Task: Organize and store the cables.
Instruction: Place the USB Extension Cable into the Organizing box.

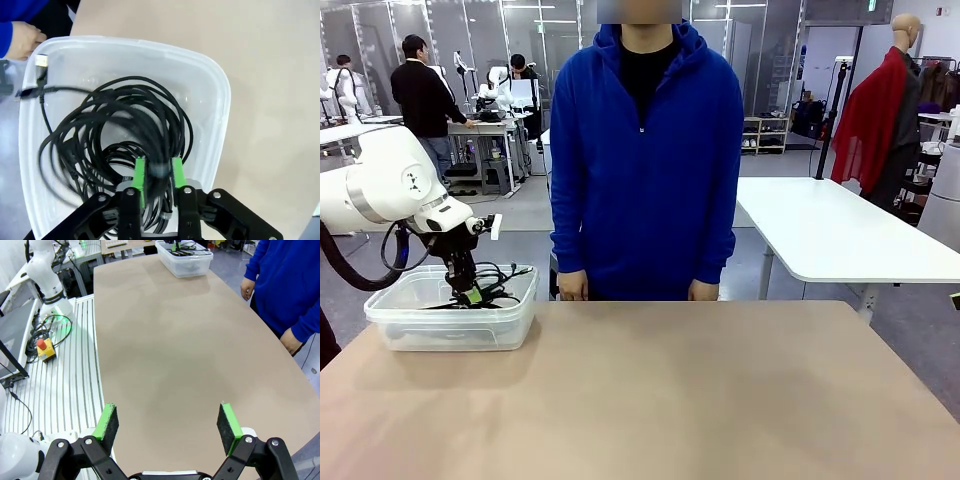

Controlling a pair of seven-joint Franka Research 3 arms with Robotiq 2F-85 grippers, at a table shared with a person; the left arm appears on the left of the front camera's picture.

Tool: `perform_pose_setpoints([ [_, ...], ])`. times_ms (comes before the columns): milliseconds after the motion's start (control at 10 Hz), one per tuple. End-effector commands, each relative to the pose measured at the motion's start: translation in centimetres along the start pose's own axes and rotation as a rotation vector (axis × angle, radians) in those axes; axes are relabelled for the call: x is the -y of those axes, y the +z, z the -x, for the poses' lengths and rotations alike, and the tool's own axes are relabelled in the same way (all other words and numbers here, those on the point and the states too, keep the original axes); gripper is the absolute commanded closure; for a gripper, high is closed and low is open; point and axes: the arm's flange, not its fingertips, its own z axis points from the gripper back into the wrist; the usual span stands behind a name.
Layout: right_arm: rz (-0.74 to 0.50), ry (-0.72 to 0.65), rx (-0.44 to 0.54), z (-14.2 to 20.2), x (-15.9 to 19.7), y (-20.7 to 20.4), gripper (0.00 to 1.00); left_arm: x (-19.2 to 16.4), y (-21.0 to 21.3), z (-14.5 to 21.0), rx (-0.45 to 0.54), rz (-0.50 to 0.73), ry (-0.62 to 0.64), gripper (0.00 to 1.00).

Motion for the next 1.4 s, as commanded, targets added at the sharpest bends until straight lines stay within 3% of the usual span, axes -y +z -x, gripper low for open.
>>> perform_pose_setpoints([
  [0, 0.004, 0.012, 0.014, -0.3, 0.0, 0.0, 0.0, 0.5, 0.5, 0.0, -0.016, -0.017, -0.019, 0.32],
  [100, 0.004, 0.012, 0.014, -0.3, 0.0, 0.0, 0.0, 0.5, 0.6, -0.2, -0.015, -0.02, -0.023, 0.34],
  [200, 0.004, 0.012, 0.014, -0.3, 0.0, 0.0, 0.0, 0.9, 0.4, -0.3, -0.023, -0.008, -0.037, 0.09],
  [300, 0.004, 0.012, 0.014, -0.3, 0.0, 0.0, 0.0, 1.1, 0.5, -0.4, -0.021, -0.012, -0.04, 0.12],
  [400, 0.004, 0.012, 0.014, -0.3, 0.0, 0.0, 0.0, 1.5, 1.1, -0.4, -0.02, -0.027, -0.04, 0.0],
  [700, 0.004, 0.012, 0.014, -0.3, 0.0, 0.0, 0.0, 1.8, 2.3, -0.6, -0.019, -0.051, -0.039, 0.0],
  [900, 0.004, 0.012, 0.014, -0.3, 0.0, 0.0, 0.0, 2.5, 3.7, 0.0, 0.058, -0.054, -0.062, 0.0],
  [1000, 0.004, 0.012, 0.014, -0.3, 0.0, 0.0, 0.0, 1.1, 2.7, -1.1, -0.01, -0.039, -0.033, 0.0],
  [1300, 0.004, 0.012, 0.014, -0.3, 0.0, 0.0, 0.0, 1.1, 2.7, -1.1, -0.01, -0.039, -0.033, 0.0],
])
